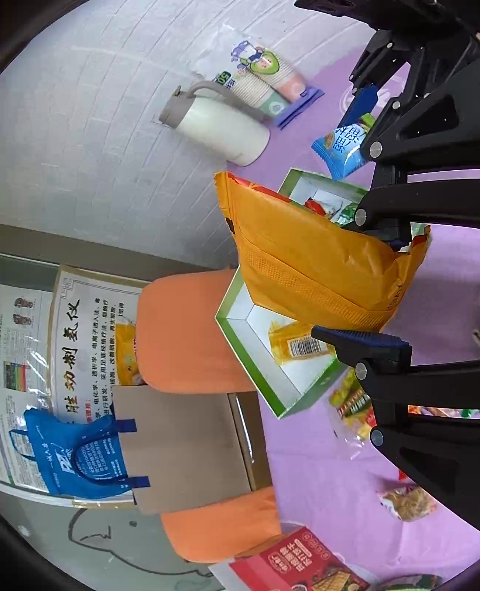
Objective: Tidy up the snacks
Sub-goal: 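Carry both packets into the green box and open both tools, then withdraw both tools and move the right tool toward the clear bread pack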
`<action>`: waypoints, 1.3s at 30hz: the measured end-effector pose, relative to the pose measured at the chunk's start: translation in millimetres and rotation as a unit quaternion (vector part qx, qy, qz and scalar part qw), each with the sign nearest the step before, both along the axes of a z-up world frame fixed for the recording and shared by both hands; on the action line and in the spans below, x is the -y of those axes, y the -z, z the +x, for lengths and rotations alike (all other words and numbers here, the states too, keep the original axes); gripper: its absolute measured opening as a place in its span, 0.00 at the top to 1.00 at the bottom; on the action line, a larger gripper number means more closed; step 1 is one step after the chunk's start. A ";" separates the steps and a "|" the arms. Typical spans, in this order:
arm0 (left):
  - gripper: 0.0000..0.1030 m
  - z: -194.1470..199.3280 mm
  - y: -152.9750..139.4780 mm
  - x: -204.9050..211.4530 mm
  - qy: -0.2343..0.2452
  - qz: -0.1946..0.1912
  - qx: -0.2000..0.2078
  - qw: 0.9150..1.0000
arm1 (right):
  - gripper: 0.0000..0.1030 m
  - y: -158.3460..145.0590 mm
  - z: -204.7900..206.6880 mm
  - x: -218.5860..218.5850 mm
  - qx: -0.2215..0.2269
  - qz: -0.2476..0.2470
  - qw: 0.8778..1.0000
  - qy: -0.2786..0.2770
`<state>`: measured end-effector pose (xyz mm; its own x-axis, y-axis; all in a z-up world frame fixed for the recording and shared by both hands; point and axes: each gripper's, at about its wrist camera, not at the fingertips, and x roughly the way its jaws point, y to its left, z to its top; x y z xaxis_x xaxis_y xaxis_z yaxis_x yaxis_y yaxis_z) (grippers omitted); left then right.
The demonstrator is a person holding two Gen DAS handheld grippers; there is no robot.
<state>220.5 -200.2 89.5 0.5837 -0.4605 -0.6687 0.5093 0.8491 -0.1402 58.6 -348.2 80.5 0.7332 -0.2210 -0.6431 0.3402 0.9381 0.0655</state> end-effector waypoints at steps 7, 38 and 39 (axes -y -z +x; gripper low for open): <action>0.68 34.1 30.8 28.6 0.001 0.013 -0.025 1.000 | 0.59 18.1 21.0 22.6 -0.008 0.002 1.000 -0.005; 0.00 -40.1 -0.8 -34.9 -0.029 0.028 0.045 0.998 | 0.03 -14.3 -37.2 -41.6 0.013 -0.014 1.000 -0.003; 0.00 -47.0 -2.7 -42.7 -0.033 0.029 0.047 0.998 | 0.03 -13.3 -39.7 -48.1 0.006 -0.011 1.000 -0.006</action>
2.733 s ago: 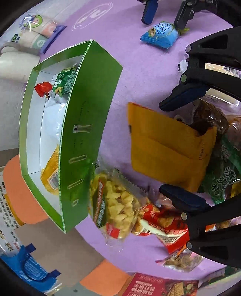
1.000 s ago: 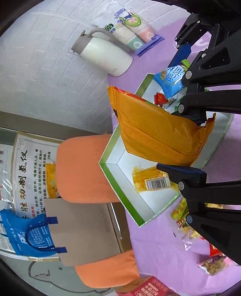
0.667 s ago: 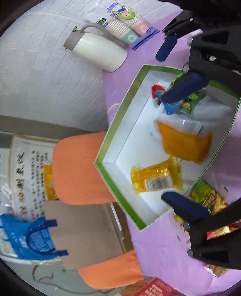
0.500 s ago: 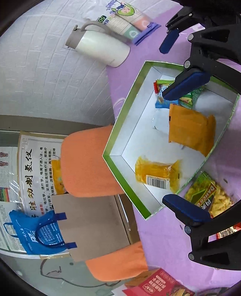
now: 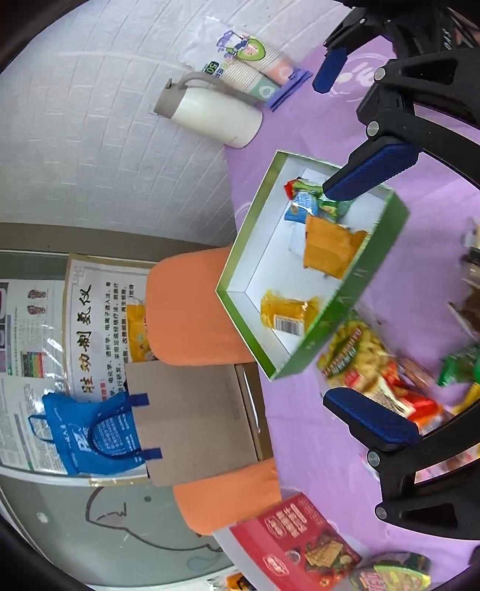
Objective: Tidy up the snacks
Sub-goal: 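Withdraw both tools and move the right tool toward the clear bread pack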
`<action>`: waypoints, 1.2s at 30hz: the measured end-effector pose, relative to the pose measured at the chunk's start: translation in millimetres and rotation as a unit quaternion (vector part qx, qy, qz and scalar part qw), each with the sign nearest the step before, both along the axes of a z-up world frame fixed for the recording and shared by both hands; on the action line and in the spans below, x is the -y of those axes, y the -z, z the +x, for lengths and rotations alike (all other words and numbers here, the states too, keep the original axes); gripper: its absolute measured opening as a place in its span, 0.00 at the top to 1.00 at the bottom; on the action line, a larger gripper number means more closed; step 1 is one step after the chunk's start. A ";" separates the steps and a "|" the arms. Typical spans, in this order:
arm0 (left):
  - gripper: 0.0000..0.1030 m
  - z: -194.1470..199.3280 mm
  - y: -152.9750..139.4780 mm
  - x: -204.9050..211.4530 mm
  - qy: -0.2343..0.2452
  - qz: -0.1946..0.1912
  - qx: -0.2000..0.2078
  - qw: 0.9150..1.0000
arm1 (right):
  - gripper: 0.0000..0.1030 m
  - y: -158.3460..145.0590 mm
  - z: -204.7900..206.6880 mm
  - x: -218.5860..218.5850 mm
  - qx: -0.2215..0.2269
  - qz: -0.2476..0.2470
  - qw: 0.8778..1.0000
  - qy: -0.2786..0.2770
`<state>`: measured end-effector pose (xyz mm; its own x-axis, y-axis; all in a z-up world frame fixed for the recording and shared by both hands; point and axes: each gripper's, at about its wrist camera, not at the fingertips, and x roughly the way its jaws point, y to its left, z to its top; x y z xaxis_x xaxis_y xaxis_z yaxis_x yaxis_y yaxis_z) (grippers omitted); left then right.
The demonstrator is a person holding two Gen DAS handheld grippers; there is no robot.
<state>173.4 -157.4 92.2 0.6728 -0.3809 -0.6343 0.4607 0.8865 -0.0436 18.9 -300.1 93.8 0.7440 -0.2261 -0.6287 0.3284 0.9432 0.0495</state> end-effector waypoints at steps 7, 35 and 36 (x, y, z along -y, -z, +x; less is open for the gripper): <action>0.00 -42.1 5.4 -65.6 -0.010 -0.026 -0.017 0.999 | 0.03 28.5 -25.4 -43.8 -0.029 0.036 0.998 -0.030; 0.00 -100.6 96.8 -182.1 -0.066 -0.002 -0.088 0.994 | 0.17 126.7 24.1 -129.6 -0.176 0.069 0.969 -0.162; 0.00 -100.6 97.3 -181.7 -0.064 -0.003 -0.089 0.994 | 0.17 124.9 18.7 -132.6 -0.173 0.076 0.967 -0.171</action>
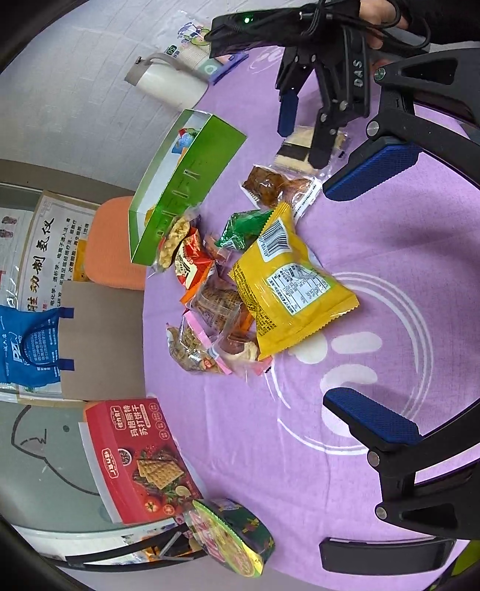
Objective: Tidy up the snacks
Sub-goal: 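Withdraw both tools and move the right tool toward the clear bread pack, then grasp the clear bread pack with the right tool while the left tool grasps the brown meat pack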
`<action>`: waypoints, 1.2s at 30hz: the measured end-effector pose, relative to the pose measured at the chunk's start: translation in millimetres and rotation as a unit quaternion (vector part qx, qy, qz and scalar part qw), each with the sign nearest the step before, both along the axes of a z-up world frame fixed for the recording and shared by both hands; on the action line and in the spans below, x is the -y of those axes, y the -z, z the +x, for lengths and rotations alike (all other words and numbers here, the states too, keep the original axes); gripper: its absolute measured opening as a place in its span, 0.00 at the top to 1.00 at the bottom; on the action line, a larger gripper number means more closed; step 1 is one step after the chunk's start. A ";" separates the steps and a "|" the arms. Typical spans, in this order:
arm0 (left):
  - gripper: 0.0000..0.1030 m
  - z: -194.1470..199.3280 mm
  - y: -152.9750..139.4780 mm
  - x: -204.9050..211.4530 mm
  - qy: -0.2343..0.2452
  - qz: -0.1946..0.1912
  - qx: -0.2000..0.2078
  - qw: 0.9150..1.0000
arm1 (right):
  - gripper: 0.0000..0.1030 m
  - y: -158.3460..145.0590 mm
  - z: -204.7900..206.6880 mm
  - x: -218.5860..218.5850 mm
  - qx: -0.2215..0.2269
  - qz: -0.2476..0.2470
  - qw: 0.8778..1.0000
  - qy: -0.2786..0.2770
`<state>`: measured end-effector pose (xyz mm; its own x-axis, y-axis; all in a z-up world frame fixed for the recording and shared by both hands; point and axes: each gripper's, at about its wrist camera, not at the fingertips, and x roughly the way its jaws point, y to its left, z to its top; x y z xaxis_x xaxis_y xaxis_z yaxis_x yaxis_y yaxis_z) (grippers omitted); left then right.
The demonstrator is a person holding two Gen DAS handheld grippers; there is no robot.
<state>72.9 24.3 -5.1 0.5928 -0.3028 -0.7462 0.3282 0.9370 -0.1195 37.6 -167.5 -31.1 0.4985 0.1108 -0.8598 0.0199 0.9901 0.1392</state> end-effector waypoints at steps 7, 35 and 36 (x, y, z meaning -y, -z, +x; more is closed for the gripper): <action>0.00 -9.3 -2.2 5.8 0.021 -0.016 -0.001 1.000 | 0.17 -0.6 -4.0 -8.6 0.005 -0.052 0.999 0.011; 0.03 8.3 -10.6 98.4 0.155 -0.027 0.011 0.988 | 0.29 -23.7 -71.3 53.1 0.049 -0.017 0.994 0.101; 0.03 15.0 -10.4 106.5 0.166 -0.026 0.012 0.986 | 0.29 -24.5 -73.2 53.9 0.050 -0.018 0.993 0.102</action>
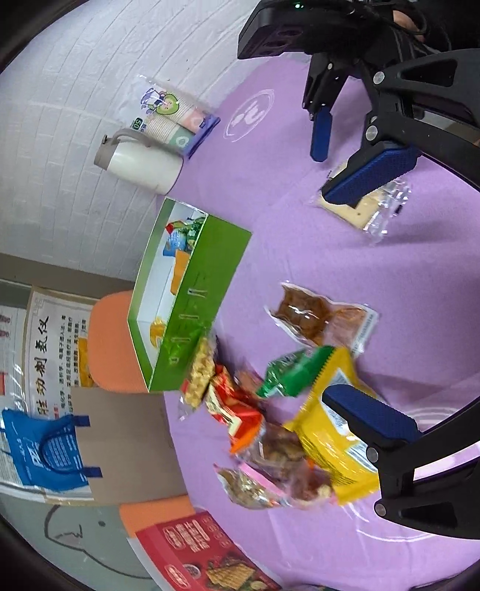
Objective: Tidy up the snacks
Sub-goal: 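Grasp the clear bread pack with the right tool while the left tool grasps the brown meat pack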
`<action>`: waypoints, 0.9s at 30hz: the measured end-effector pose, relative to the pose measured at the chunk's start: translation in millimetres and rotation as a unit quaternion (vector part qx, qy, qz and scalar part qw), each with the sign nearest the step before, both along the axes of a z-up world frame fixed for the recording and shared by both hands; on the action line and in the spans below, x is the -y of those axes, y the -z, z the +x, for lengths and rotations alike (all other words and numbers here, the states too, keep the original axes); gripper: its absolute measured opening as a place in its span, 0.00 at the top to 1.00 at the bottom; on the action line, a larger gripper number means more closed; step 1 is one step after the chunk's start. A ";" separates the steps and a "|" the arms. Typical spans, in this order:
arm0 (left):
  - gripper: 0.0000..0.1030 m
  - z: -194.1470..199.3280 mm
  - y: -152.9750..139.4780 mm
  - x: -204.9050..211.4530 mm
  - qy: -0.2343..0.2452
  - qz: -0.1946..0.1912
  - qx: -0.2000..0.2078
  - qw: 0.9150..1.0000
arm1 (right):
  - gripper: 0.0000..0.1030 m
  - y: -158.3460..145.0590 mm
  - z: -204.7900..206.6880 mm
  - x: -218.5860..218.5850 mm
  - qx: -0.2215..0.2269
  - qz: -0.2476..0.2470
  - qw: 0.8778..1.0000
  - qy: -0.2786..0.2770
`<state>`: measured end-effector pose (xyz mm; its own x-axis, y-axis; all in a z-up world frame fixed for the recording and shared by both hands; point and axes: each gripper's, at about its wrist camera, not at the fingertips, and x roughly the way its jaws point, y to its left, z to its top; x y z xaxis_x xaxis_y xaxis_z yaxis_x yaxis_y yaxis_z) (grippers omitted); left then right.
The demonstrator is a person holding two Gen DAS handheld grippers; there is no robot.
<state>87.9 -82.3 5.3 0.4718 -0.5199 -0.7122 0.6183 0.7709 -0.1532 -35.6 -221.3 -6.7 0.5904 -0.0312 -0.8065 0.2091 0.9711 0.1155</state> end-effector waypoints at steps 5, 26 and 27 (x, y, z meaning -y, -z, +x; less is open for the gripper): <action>0.03 33.3 10.4 35.4 0.032 0.023 -0.009 0.999 | 0.30 1.8 -5.3 7.6 -0.001 0.013 1.000 0.010; 0.26 49.5 46.5 51.4 0.027 0.093 -0.048 0.994 | 0.24 15.0 12.6 -15.9 -0.028 -0.018 0.999 -0.030; 0.26 52.6 49.8 50.3 0.022 0.093 -0.055 0.994 | 0.24 15.9 14.1 -19.1 -0.028 -0.021 0.999 -0.035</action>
<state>140.5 -132.5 -44.5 0.3659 -0.3923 -0.8439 0.6393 0.7649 -0.0784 -21.5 -202.3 -22.6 0.5464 -0.0262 -0.8371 0.1459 0.9872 0.0644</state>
